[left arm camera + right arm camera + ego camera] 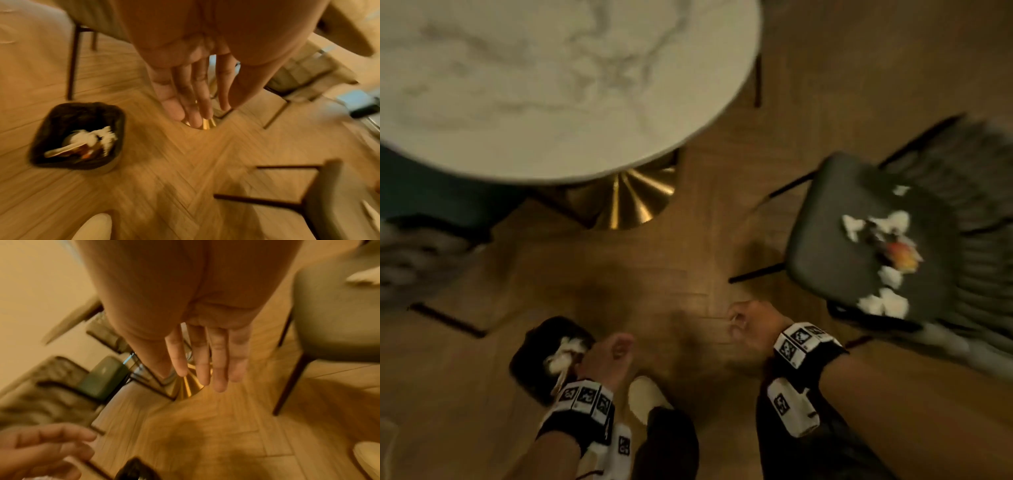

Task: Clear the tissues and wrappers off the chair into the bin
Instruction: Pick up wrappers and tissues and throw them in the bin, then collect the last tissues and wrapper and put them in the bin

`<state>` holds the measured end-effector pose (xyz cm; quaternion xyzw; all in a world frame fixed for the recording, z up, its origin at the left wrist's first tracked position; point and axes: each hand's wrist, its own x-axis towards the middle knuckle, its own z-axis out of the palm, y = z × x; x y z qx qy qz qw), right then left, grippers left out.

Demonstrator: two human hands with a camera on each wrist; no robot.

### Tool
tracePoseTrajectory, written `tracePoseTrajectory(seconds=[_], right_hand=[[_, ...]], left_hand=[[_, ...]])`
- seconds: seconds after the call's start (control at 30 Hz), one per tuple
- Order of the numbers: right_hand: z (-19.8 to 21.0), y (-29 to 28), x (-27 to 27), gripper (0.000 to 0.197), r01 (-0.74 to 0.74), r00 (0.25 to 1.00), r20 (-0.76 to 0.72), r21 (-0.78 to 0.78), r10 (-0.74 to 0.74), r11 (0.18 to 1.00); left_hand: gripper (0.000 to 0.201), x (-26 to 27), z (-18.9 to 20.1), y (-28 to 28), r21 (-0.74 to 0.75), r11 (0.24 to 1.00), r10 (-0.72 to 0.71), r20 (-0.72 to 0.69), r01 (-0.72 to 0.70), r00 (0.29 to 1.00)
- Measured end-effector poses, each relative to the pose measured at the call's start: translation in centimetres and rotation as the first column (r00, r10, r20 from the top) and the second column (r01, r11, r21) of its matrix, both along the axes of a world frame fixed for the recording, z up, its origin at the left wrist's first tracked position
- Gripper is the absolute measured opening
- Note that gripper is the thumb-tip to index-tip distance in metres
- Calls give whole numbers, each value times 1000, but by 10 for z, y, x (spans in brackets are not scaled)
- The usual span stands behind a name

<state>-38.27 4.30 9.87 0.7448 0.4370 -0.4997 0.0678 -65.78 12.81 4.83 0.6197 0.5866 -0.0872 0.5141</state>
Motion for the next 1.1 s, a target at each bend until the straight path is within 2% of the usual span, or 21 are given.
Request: tracePoseTrajectory(seconds=[0.13, 0.27, 0.37, 0.43, 0.53, 0.6, 0.73, 0.83, 0.93, 1.0, 1.1], right_hand=[[47, -65, 120, 18, 207, 978, 22, 68, -209, 976], [66, -115, 246, 22, 286, 956, 33, 135, -293, 949], [53, -146, 342, 23, 333, 939, 50, 109, -340, 937], [32, -167, 399, 23, 358, 923, 116, 92, -367, 929], [-3, -192, 460, 25, 300, 937, 183, 11, -296, 954], [-28, -197, 479, 29, 209, 962, 186, -39, -199, 977], [-89, -186, 492, 73, 21, 970, 240, 13, -24, 1000], [-131, -167, 491, 88, -4, 969, 245, 75, -14, 997], [-160, -161, 478, 85, -61, 968, 246, 77, 40, 995], [-175, -163, 471, 77, -117, 956, 277, 53, 98, 992], [-185, -164, 475, 62, -111, 970, 225, 53, 96, 992]], left_hand=[[22, 113, 24, -9, -34, 970, -240, 17, 240, 971], [36, 221, 25, -29, -2, 948, -318, -8, 318, 948], [40, 292, 20, -51, 16, 932, -361, -4, 361, 932], [39, 340, 20, -63, 20, 909, -415, -2, 415, 910], [36, 405, 20, -74, 0, 881, -473, 7, 473, 881], [33, 440, 17, -80, -17, 885, -464, 46, 465, 885], [21, 480, -5, -87, -22, 897, -438, 96, 441, 894], [20, 483, -32, -91, -39, 898, -435, 79, 439, 897], [29, 463, -54, -97, -22, 903, -428, 15, 428, 904], [37, 445, -62, -102, -73, 908, -417, -33, 414, 908], [34, 425, -64, -106, -148, 898, -431, -103, 415, 897]])
